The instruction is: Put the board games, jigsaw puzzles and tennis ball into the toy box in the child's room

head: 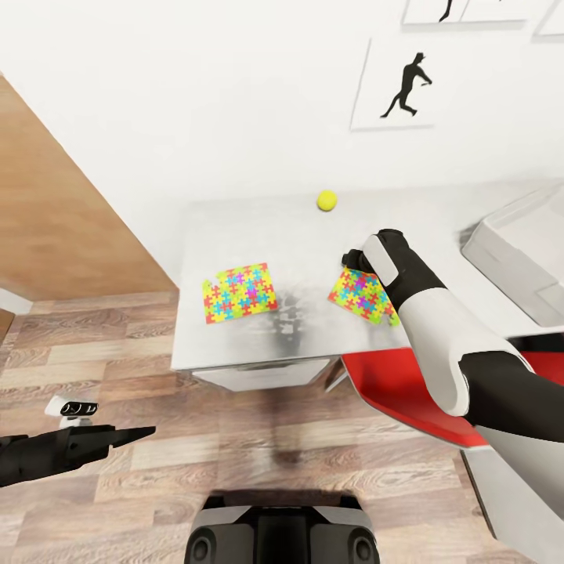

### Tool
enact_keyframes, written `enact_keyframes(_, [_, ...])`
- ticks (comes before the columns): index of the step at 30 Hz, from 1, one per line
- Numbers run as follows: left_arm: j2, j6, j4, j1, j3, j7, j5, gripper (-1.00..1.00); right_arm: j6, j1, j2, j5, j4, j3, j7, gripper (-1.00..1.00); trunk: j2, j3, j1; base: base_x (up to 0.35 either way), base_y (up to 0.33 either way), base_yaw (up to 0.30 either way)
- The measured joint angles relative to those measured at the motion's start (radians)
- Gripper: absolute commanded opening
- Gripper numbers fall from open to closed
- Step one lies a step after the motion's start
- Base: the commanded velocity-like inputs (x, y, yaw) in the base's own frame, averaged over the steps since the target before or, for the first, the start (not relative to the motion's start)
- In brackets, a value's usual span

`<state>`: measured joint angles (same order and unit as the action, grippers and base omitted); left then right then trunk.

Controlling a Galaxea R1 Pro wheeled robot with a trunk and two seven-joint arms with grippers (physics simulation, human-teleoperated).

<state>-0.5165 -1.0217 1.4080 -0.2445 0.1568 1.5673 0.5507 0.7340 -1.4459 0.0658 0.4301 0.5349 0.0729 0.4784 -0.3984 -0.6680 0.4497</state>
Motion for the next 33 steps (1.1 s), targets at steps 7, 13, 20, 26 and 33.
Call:
enact_keyframes(7, [0.0, 0.0, 0.0, 0.0, 0.0, 0.0, 0.0, 1.0, 0.0, 0.0, 0.001, 0.0, 0.0, 0.001, 0.0, 1.0, 0.0, 0.0, 0.0, -0.067, 0.054, 0.0])
enact_keyframes(13, [0.0, 0.0, 0.0, 0.0, 0.0, 0.0, 0.0, 1.0, 0.0, 0.0, 0.001, 0.0, 0.0, 0.002, 0.0, 1.0, 0.0, 0.0, 0.0, -0.101, 0.086, 0.0])
enact_keyframes(20, [0.0, 0.0, 0.0, 0.0, 0.0, 0.0, 0.0, 1.0, 0.001, 0.0, 0.001, 0.0, 0.0, 0.002, 0.001, 1.0, 0.0, 0.0, 0.0, -0.115, 0.083, 0.0])
enact_keyframes(26, [0.0, 0.0, 0.0, 0.0, 0.0, 0.0, 0.0, 1.0, 0.001, 0.0, 0.0, 0.001, 0.0, 0.0, 0.002, 1.0, 0.0, 0.0, 0.0, -0.14, 0.023, 0.0])
enact_keyframes(33, [0.0, 0.0, 0.0, 0.0, 0.0, 0.0, 0.0, 1.0, 0.001, 0.0, 0.001, 0.001, 0.0, 0.001, 0.002, 1.0, 0.0, 0.0, 0.0, -0.055, 0.002, 0.0])
